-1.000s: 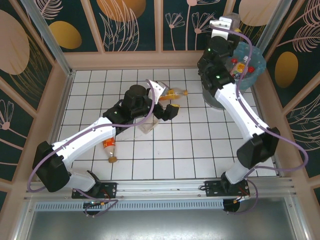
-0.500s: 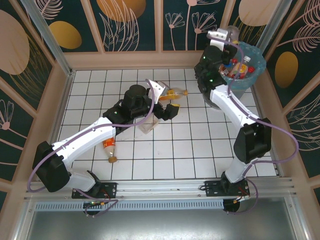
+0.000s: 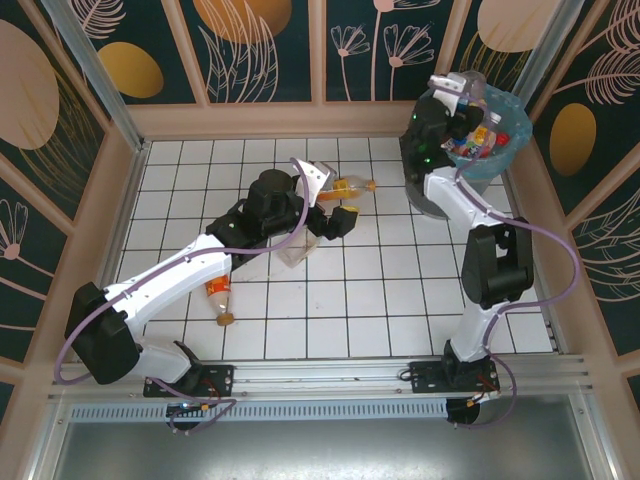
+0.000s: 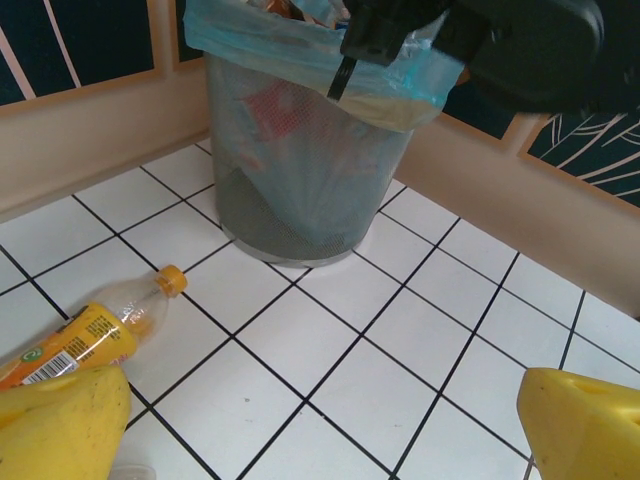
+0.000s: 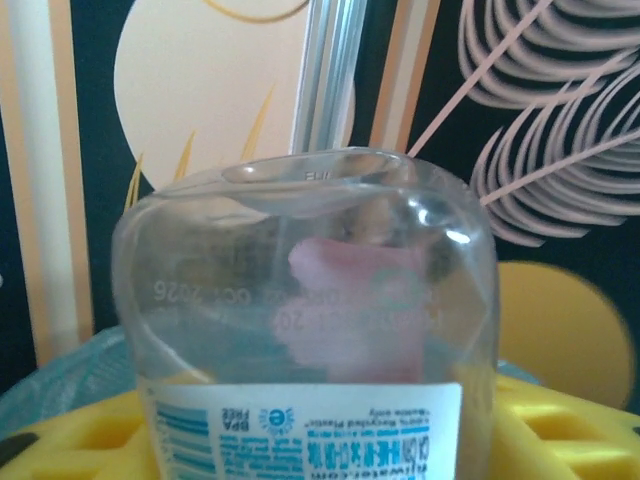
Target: Put the plastic bottles in the bin
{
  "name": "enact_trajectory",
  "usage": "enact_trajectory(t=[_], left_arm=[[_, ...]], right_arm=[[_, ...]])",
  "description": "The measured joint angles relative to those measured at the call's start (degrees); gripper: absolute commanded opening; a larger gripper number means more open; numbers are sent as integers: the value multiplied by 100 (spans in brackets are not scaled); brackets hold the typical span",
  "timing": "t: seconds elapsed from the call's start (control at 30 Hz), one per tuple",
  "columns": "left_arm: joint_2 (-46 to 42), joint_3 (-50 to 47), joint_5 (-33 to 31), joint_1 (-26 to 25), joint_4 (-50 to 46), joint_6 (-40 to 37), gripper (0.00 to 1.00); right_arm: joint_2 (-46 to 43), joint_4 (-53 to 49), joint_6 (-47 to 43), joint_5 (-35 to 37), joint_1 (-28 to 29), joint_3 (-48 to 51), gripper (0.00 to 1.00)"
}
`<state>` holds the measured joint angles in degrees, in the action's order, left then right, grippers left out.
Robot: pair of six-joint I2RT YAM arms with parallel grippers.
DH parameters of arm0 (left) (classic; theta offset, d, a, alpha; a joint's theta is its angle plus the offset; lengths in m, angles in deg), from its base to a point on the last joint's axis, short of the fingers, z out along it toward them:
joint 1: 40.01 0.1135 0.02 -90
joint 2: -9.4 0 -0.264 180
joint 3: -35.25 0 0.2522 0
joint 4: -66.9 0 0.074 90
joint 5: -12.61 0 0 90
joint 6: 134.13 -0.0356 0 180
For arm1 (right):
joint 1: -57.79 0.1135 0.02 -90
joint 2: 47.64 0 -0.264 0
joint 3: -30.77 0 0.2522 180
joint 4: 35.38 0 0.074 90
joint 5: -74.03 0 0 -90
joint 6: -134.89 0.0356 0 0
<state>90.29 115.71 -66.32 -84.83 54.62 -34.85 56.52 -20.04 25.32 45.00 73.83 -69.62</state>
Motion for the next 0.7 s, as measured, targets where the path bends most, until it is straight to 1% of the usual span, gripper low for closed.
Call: enact_trajectory(t=[0.03, 0.13, 0.27, 0.4, 0.53, 0.7], left_arm=[[4, 0, 0, 0, 0, 0, 99], [31, 0, 0, 0, 0, 0, 99], [74, 0, 0, 0, 0, 0, 98], [94, 0, 4, 0, -2, 2, 99], [105, 0, 7, 0, -2, 0, 99], [153, 0, 0, 0, -2, 0, 99]], right_arm=[[28, -533, 409, -127, -87, -190, 77], [48, -1891, 1460, -549, -273, -625, 77], [-7, -2949, 2334, -1064, -319, -809, 74], [-223, -3340, 2848, -1567, -332, -575, 60], [-326, -3558, 3185, -2046, -450, -468, 49], [-352, -3869, 3539, -2662, -557, -470, 42]])
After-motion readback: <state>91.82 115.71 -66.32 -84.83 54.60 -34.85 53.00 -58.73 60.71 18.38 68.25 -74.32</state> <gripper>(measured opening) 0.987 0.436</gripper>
